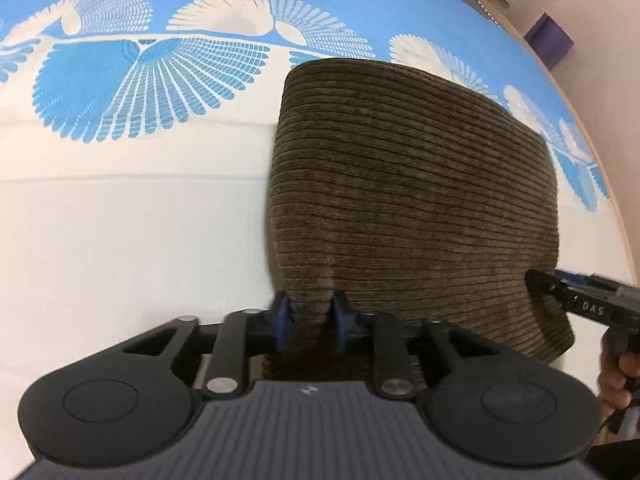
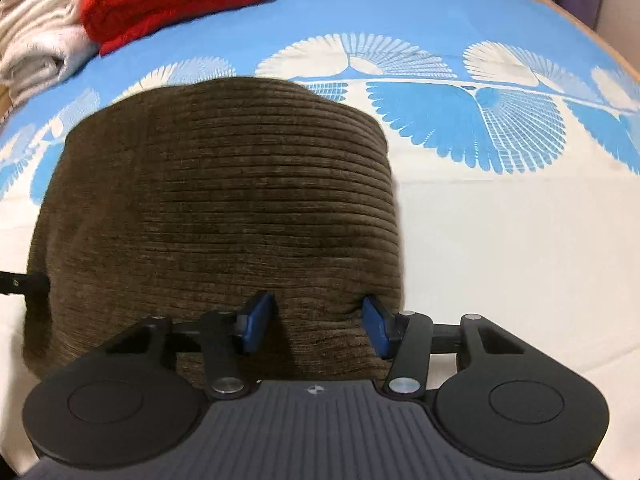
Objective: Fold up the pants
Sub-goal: 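Open both grippers and release the folded pants onto the bed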
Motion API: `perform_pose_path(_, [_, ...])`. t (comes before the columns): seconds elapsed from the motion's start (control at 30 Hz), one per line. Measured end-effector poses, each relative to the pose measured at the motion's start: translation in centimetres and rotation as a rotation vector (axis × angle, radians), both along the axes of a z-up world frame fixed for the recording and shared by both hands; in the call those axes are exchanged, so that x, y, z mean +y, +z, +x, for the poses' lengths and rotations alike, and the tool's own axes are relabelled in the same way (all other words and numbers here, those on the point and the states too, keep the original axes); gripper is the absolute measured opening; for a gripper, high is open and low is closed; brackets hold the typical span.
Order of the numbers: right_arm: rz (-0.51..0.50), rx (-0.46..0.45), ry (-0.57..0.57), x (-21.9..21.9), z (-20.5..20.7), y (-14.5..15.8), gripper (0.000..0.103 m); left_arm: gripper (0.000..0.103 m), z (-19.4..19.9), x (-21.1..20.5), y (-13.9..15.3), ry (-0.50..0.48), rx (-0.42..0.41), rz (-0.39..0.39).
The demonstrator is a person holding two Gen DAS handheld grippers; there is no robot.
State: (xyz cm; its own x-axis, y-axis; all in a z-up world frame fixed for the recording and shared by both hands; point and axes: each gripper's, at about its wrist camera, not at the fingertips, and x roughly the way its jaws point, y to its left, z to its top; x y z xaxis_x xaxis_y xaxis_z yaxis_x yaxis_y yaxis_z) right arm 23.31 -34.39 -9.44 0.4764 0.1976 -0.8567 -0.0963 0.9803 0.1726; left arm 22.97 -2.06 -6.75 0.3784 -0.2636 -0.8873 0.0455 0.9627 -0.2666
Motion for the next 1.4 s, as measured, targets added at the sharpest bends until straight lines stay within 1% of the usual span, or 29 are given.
perform_pose_path(0.03, [-0.025, -0.009, 0.007, 0.3, 0.1, 0.2, 0.054, 0.044, -0.6, 1.0, 0.7, -0.013, -0.012, 0.025])
perform_pose_path(0.07, [-0.047, -0.027, 0.010, 0.8, 0.1, 0.6, 0.054, 0.054, -0.6, 0.9, 1.1, -0.026, -0.031, 0.066])
perform_pose_path(0.1, [-0.079, -0.072, -0.003, 1.2, 0.0, 1.3, 0.054, 0.054, -0.6, 0.6, 1.7, -0.032, -0.063, 0.106])
perform_pose_path(0.13, [-0.112, -0.132, -0.019, 1.5, -0.2, 2.1, 0.053, 0.054, -0.7, 0.2, 2.6, -0.037, -0.122, 0.164])
perform_pose_path(0.2, [-0.155, -0.278, -0.038, 2.2, -0.6, 4.0, 0.053, 0.052, -1.0, -0.4, 4.1, -0.045, -0.224, 0.214])
perform_pose_path(0.27, [-0.138, -0.387, -0.032, 2.9, -0.8, 5.3, 0.053, 0.051, -1.1, -0.7, 4.8, -0.048, -0.255, 0.186])
perform_pose_path(0.3, [-0.130, -0.420, -0.013, 3.4, -0.8, 5.6, 0.053, 0.049, -1.2, -0.8, 4.9, -0.046, -0.261, 0.164])
perform_pose_path(0.37, [-0.135, -0.449, 0.034, 4.7, -0.1, 5.5, 0.053, 0.040, -1.3, -1.3, 5.2, -0.058, -0.278, 0.144])
perform_pose_path(0.43, [-0.137, -0.416, 0.067, 6.1, 1.5, 4.6, 0.053, 0.038, -1.5, -1.8, 5.5, -0.080, -0.318, 0.158])
perform_pose_path(0.5, [-0.164, -0.352, 0.052, 7.4, 3.6, 3.4, 0.051, 0.037, -1.4, -2.4, 5.3, -0.104, -0.335, 0.162])
perform_pose_path(0.53, [-0.176, -0.325, 0.040, 7.9, 4.4, 2.7, 0.051, 0.037, -1.3, -2.5, 5.0, -0.117, -0.327, 0.160])
perform_pose_path(0.6, [-0.174, -0.282, 0.012, 8.5, 6.0, 1.6, 0.052, 0.036, -0.8, -2.9, 3.9, -0.132, -0.282, 0.174])
perform_pose_path(0.67, [-0.163, -0.261, -0.016, 8.7, 7.2, 1.0, 0.052, 0.036, 0.1, -3.3, 1.7, -0.135, -0.187, 0.226])
perform_pose_path(0.7, [-0.168, -0.256, -0.010, 9.3, 7.2, 0.6, 0.052, 0.036, 0.5, -3.2, 1.1, -0.120, -0.159, 0.232])
perform_pose_path(0.77, [-0.187, -0.255, 0.013, 9.9, 7.7, 0.4, 0.052, 0.036, 1.0, -3.0, 0.9, -0.080, -0.137, 0.207])
perform_pose_path(0.8, [-0.194, -0.257, 0.021, 9.9, 6.6, 0.5, 0.052, 0.036, 1.1, -3.0, 1.0, -0.071, -0.132, 0.201])
perform_pose_path(0.9, [-0.164, -0.240, 0.020, 9.3, 6.7, 0.8, 0.052, 0.038, 0.7, -2.7, 1.6, -0.076, -0.148, 0.203])
perform_pose_path(0.97, [-0.118, -0.240, 0.005, 8.4, 6.2, 1.5, 0.052, 0.038, 0.0, -2.4, 2.3, -0.098, -0.161, 0.221])
perform_pose_path(1.1, [-0.029, -0.256, 0.003, 6.1, 3.7, 3.8, 0.054, 0.038, -2.0, -2.5, 3.3, -0.232, -0.180, 0.237])
perform_pose_path(1.2, [-0.003, -0.232, 0.048, 4.8, 1.0, 4.7, 0.058, 0.040, -3.7, -2.9, 3.2, -0.357, -0.196, 0.247])
perform_pose_path(1.23, [-0.012, -0.217, 0.076, 4.6, 0.1, 4.6, 0.058, 0.042, -4.3, -3.1, 2.6, -0.405, -0.174, 0.241])
perform_pose_path(1.27, [-0.028, -0.201, 0.112, 4.4, -0.9, 4.5, 0.058, 0.042, -4.8, -3.4, 1.8, -0.445, -0.140, 0.254])
perform_pose_path(1.3, [-0.046, -0.179, 0.144, 4.3, -1.7, 4.2, 0.060, 0.043, -5.4, -3.8, 0.9, -0.481, -0.129, 0.295])
perform_pose_path(1.33, [-0.066, -0.143, 0.175, 4.2, -2.4, 3.7, 0.064, 0.046, -6.0, -4.2, 0.5, -0.507, -0.145, 0.338])
perform_pose_path(1.37, [-0.092, -0.097, 0.206, 4.1, -2.9, 2.9, 0.064, 0.047, -6.7, -4.6, 0.3, -0.527, -0.171, 0.372])
perform_pose_path(1.4, [-0.125, -0.049, 0.238, 4.2, -3.5, 2.0, 0.064, 0.046, -7.1, -4.9, 0.4, -0.531, -0.180, 0.387])
